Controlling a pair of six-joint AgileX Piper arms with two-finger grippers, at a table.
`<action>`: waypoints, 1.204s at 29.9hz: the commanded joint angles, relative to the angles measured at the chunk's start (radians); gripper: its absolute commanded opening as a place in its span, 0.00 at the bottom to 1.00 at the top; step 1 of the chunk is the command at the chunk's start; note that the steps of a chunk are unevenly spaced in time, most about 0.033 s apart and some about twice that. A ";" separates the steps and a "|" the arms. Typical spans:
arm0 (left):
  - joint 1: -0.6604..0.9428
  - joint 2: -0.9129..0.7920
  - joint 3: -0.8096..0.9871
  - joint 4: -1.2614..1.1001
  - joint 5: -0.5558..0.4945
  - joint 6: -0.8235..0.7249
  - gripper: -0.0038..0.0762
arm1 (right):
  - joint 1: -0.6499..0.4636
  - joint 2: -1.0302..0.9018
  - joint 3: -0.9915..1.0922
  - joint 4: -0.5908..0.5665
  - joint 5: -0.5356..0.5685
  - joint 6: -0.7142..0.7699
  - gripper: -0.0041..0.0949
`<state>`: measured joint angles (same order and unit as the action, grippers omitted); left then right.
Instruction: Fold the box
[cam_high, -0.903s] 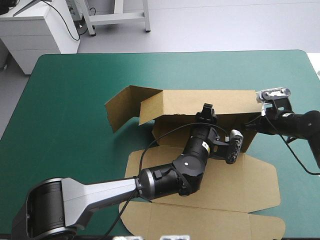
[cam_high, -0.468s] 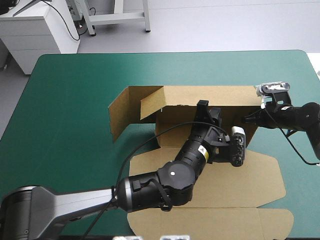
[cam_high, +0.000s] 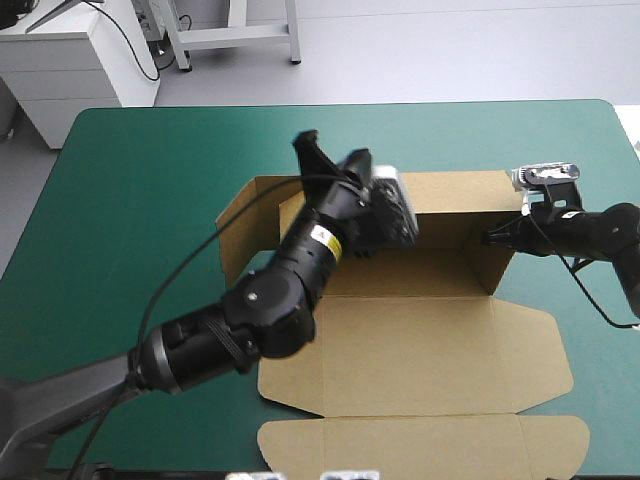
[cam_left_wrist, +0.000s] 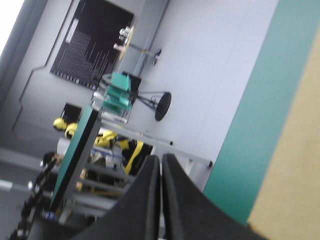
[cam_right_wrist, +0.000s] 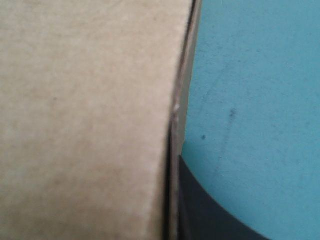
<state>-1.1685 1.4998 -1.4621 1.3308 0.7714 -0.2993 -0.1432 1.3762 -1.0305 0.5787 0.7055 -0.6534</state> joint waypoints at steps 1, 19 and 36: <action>0.136 -0.085 -0.026 0.006 -0.034 -0.086 0.04 | 0.003 -0.008 -0.037 0.047 0.055 0.001 0.04; 1.007 -0.203 -0.022 -0.716 -0.153 -0.038 0.04 | 0.235 -0.008 -0.361 -0.282 0.169 0.349 0.04; 1.416 -0.200 0.182 -1.562 -0.151 0.524 0.04 | 0.361 -0.006 -0.697 -0.461 0.546 0.607 0.05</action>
<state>0.2276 1.3302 -1.2882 -0.1484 0.6789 0.1718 0.2154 1.4041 -1.6587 0.1001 1.2208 -0.0709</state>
